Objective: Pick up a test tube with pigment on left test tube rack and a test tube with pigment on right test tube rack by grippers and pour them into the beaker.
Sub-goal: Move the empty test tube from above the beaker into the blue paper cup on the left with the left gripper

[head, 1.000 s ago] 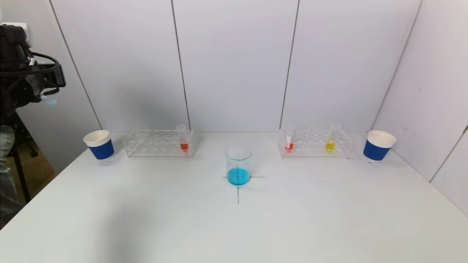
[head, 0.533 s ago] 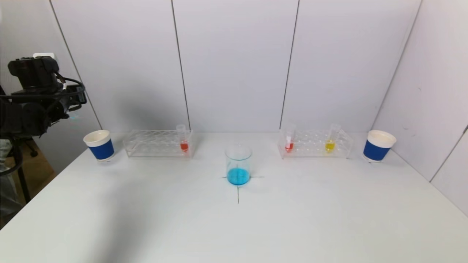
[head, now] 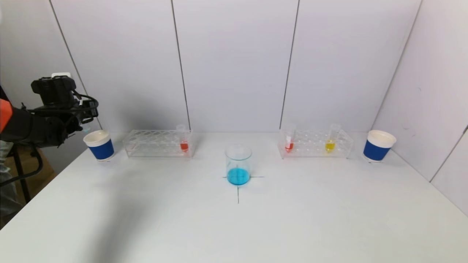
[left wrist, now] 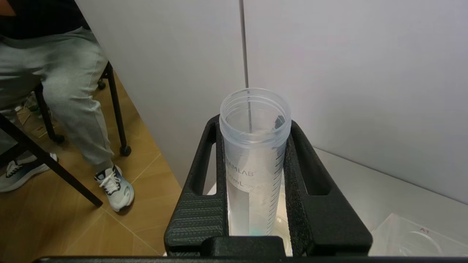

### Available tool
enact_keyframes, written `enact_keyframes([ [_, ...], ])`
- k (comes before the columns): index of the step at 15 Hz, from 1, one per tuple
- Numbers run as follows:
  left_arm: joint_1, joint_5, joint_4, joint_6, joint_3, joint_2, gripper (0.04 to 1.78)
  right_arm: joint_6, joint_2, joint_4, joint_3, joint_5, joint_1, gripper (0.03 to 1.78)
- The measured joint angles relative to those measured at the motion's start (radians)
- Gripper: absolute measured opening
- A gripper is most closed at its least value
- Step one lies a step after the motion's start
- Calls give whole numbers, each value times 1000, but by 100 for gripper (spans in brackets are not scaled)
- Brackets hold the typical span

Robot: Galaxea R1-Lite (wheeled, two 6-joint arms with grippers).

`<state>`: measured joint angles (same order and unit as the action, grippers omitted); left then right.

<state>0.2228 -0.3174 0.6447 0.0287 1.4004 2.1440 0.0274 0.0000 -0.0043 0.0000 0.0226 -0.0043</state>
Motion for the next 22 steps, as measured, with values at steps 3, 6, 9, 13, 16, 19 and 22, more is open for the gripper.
enact_keyframes([
  [3,9,1,42,1,-2,43,45,0,0,0,0,0,0,177],
  [6,12,9,55,1,-6,77,45,0,0,0,0,0,0,177],
  [9,12,20,56,2,-10,100,45,0,0,0,0,0,0,177],
  [13,10,22,83,4,-8,130,45,0,0,0,0,0,0,177],
  [16,8,23,105,10,-8,154,45,0,0,0,0,0,0,177],
  [19,6,23,106,10,-5,169,45,0,0,0,0,0,0,177],
  [22,3,23,106,10,-5,175,45,0,0,0,0,0,0,177],
])
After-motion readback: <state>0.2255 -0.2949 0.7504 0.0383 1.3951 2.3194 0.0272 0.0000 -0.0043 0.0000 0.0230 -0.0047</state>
